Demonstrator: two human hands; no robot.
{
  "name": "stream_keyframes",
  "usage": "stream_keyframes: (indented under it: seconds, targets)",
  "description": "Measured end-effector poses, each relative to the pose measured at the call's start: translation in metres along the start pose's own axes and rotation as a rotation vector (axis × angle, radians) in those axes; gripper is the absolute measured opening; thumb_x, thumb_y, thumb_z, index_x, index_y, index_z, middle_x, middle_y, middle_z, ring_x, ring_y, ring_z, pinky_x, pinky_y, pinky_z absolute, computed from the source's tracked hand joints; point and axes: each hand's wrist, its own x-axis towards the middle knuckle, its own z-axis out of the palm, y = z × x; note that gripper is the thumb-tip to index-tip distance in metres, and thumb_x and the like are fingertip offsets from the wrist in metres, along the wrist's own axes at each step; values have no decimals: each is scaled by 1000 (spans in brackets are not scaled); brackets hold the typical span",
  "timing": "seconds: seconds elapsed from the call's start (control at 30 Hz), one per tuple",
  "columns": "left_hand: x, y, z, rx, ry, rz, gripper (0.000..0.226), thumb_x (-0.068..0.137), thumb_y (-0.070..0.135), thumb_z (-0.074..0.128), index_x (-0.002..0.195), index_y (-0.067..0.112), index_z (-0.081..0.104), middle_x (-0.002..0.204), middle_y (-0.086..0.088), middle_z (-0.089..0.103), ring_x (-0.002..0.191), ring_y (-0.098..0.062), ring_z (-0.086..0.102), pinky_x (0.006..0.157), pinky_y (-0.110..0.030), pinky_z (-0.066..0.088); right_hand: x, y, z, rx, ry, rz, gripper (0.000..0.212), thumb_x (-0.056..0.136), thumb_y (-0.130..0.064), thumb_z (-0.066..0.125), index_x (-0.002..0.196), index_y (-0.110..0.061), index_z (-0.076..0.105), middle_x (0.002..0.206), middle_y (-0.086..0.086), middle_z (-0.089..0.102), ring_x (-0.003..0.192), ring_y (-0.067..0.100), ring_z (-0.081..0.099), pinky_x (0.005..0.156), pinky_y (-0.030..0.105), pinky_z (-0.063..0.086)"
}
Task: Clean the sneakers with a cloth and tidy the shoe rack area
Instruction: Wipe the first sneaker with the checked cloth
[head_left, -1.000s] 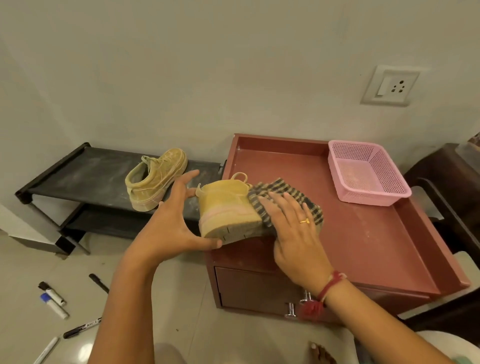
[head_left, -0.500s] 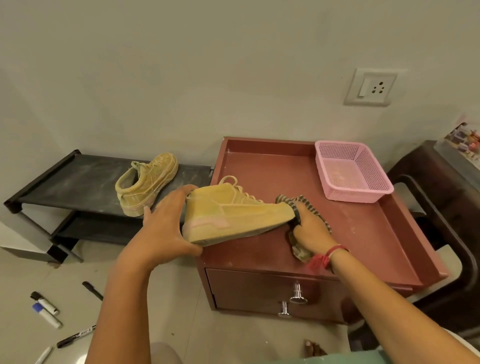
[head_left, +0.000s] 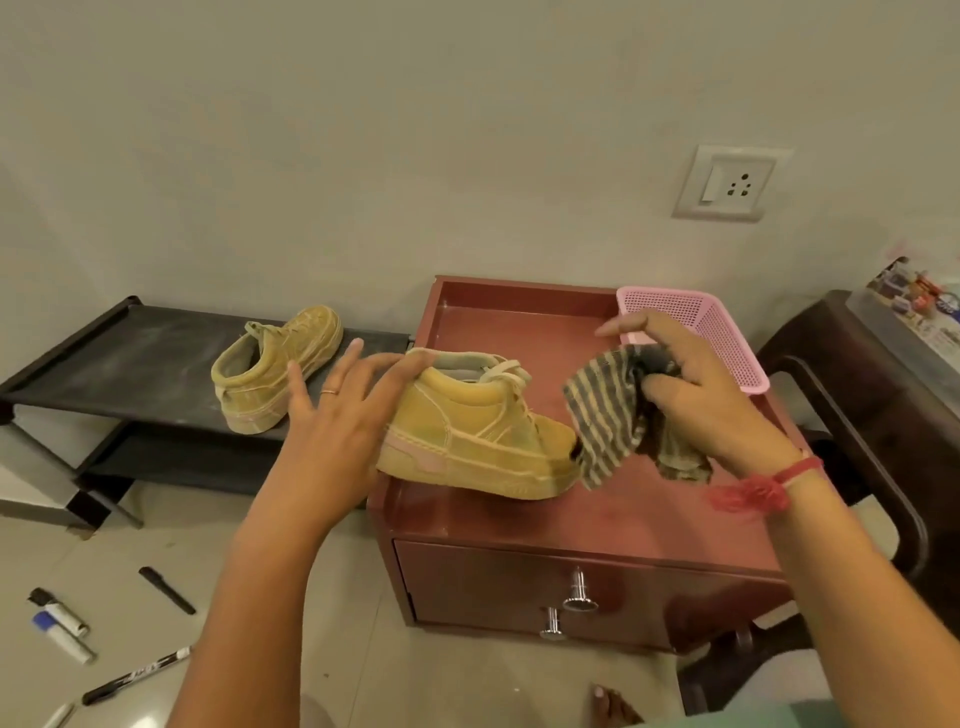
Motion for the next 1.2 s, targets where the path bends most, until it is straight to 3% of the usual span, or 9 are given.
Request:
stream_keyframes:
  seconds: [0.1, 0.2, 0.33, 0.47, 0.53, 0.67, 0.8, 1.03, 1.2]
  targets:
    - [2, 5, -2, 10, 21, 34, 119, 62, -5, 78, 143, 46, 6, 138, 9, 30, 144, -30, 21, 106, -72, 11, 0, -11, 20, -61, -331, -98, 64, 72, -11, 45, 133, -29, 40, 129, -12, 50, 106, 1, 52, 96, 25, 41]
    - [3, 13, -4, -15, 64, 65, 121, 60, -6, 76, 146, 45, 8, 137, 10, 32, 144, -29, 21, 107, -69, 12, 3, -6, 47, -229, -523, -114, 62, 83, -32, 64, 135, -41, 33, 130, -15, 51, 106, 2, 57, 95, 31, 47]
    - [5, 11, -2, -73, 227, -183, 78, 78, 16, 72, 143, 30, 33, 128, 2, 54, 133, -27, 42, 110, -64, 9, 2, 0, 60, -408, -290, -178, 40, 75, -52, 65, 105, -34, 47, 95, -12, 63, 81, 10, 61, 69, 41, 51]
    - [8, 13, -5, -139, 315, -642, 18, 92, 32, 57, 102, 20, 67, 82, 2, 67, 85, -23, 60, 101, -48, 29, -24, 3, 86, -483, -71, -240, 30, 79, -50, 61, 98, -30, 48, 73, -13, 59, 62, 8, 56, 54, 30, 45]
    - [10, 17, -5, -217, 262, -741, 34, 99, 37, 42, 90, 16, 67, 76, -1, 64, 78, -23, 56, 89, -43, 32, -32, 8, 100, -564, -30, -286, 29, 80, -48, 61, 97, -29, 48, 68, -9, 60, 58, 11, 57, 50, 31, 46]
    - [12, 16, -4, -306, -83, -866, 96, 75, 89, 10, 91, 11, 65, 91, -11, 65, 94, -31, 57, 100, -60, 30, -37, 13, 113, -676, 24, -356, 32, 77, -38, 70, 99, -23, 51, 60, -6, 62, 52, 15, 59, 45, 28, 45]
    - [10, 12, -8, -560, -150, -816, 132, 42, 107, 20, 105, -3, 58, 105, -26, 62, 102, -45, 57, 98, -65, 36, -37, 11, 116, -748, 152, -438, 37, 72, -31, 74, 89, -22, 43, 52, -6, 53, 45, 17, 51, 47, 24, 34]
    - [10, 20, -3, -769, -121, -705, 99, 42, 96, 54, 109, 24, 60, 101, 4, 67, 98, -20, 62, 91, -52, 48, -35, 18, 125, -897, 196, -488, 30, 77, -29, 70, 97, -20, 50, 54, -4, 53, 47, 19, 50, 51, 29, 37]
    - [9, 22, -3, -766, -12, -730, 84, 45, 83, 58, 110, 32, 47, 103, 12, 57, 110, -24, 54, 103, -60, 35, -35, 12, 97, -710, -158, -385, 45, 77, -38, 63, 117, -29, 46, 73, -8, 66, 62, 15, 63, 52, 28, 48]
